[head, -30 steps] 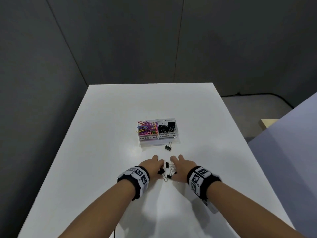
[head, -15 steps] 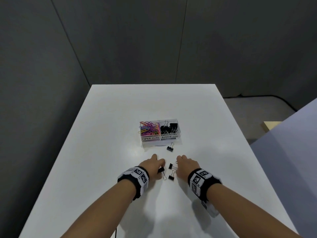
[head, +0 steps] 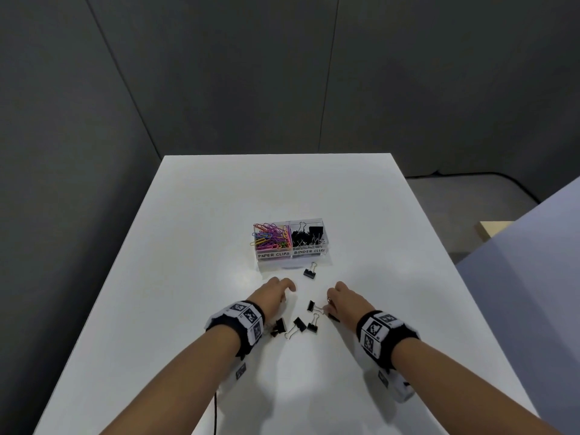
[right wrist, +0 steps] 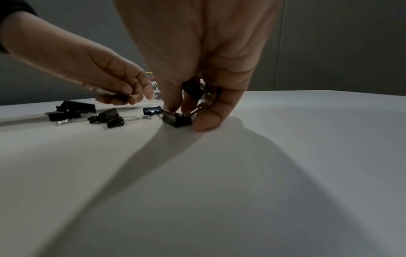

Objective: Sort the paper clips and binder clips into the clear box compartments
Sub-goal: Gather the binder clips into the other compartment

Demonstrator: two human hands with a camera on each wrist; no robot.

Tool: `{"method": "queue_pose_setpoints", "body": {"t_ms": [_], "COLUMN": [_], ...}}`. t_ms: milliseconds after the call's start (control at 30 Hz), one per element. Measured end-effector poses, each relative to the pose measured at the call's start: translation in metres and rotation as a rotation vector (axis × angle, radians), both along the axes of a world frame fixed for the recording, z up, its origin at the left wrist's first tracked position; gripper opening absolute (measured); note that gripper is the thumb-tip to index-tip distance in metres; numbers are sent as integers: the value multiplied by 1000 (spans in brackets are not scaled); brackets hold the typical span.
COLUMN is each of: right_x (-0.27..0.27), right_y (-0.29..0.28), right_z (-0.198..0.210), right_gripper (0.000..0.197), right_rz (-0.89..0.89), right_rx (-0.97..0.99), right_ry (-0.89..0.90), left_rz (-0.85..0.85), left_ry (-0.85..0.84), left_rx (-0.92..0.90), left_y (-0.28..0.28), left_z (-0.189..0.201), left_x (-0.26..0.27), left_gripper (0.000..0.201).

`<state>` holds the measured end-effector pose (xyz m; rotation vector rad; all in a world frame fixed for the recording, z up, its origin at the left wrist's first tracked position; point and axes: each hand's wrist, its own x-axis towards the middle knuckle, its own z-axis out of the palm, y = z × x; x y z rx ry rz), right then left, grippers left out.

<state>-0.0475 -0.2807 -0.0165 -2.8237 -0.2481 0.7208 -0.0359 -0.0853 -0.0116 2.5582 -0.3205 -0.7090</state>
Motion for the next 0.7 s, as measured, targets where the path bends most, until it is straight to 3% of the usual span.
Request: {"method": "queue_pose_setpoints", "body": {"t_ms": [100, 233, 300, 367, 467, 567, 700], "right_x": [-1, -2, -4, -7, -11, -13, -13], "right_y": [-3, -11, -14, -14, -11, -6, 3], "right_z": [0, 3, 6, 9, 12, 12, 10], "right_gripper": [34, 32, 34, 43, 56, 46, 28], "right_rz": [-25, -24, -4, 19, 68, 72, 80], "right_rx": [58, 147, 152, 146, 96, 56, -39], "right_ry": [8, 40, 54, 88, 105, 71, -3], "left_rz": [0, 26, -3, -117, -189, -207, -244], "left_ry": [-26, 42, 133, 112, 29, -33, -110], "left_rx": [28, -51, -25, 126, 195, 196, 298], "left_y": [8, 16, 19, 21, 14, 9, 5], "left_z": [4, 13, 14, 8, 1, 0, 2], "left_x": [3, -7, -17, -26, -31, -32, -34], "left_gripper": [38, 16, 36, 55, 51, 33, 29]}}
